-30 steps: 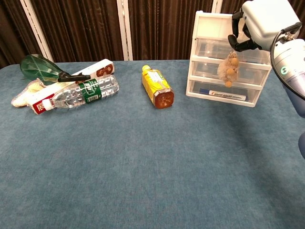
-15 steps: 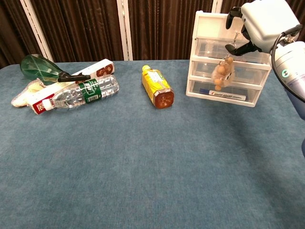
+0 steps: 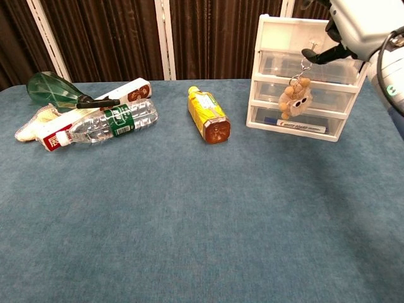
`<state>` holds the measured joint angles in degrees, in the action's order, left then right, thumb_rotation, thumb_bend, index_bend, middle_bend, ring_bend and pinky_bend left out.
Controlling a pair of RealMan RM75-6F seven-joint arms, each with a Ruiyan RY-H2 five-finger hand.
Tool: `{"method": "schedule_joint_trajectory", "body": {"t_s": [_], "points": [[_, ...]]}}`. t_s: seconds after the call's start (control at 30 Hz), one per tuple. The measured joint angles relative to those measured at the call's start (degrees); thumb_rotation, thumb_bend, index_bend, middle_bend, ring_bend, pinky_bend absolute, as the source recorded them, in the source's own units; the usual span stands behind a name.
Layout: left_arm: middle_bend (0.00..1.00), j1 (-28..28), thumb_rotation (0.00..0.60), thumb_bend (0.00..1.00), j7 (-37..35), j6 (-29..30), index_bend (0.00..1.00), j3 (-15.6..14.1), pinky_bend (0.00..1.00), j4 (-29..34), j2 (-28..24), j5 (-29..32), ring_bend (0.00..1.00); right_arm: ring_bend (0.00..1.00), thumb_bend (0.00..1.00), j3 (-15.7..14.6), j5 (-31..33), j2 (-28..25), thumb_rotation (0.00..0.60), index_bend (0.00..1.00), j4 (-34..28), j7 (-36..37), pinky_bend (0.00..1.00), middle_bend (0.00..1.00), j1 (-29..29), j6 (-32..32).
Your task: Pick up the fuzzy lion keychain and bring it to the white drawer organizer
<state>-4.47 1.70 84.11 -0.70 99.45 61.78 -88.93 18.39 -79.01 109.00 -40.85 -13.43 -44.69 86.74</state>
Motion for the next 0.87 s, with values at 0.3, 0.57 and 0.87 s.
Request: {"method": "schedule_joint_trajectory", "body": {"t_s": [0.3,0.57,0.87], "points": [[0.00,0.3,0.542,0.03,0.1,0.5,0.00,-0.3,0.00,0.0,-0.1,-0.7,0.00,0.82,0.19,-5.2,-4.5,-9.0,0.600,0.20,-14.9,0.0,0.83,0.82,7.7,6.6],[0.00,0.7,0.540,0.03,1.2,1.8,0.00,-0.6,0.00,-0.5,0.0,-2.2,0.00,0.23,0.12,-15.7,-9.6,-22.2,0.600,0.10,-33.6,-2.7,0.51,0.30,18.5,10.8],[0.00,1.2,0.541,0.02,3.6,3.0,0.00,-1.2,0.00,-2.2,0.5,-4.1,0.00,0.00,0.02,-26.2,-14.9,-33.8,0.600,0.00,-45.7,-4.9,0.21,0.00,27.0,11.5]]}}
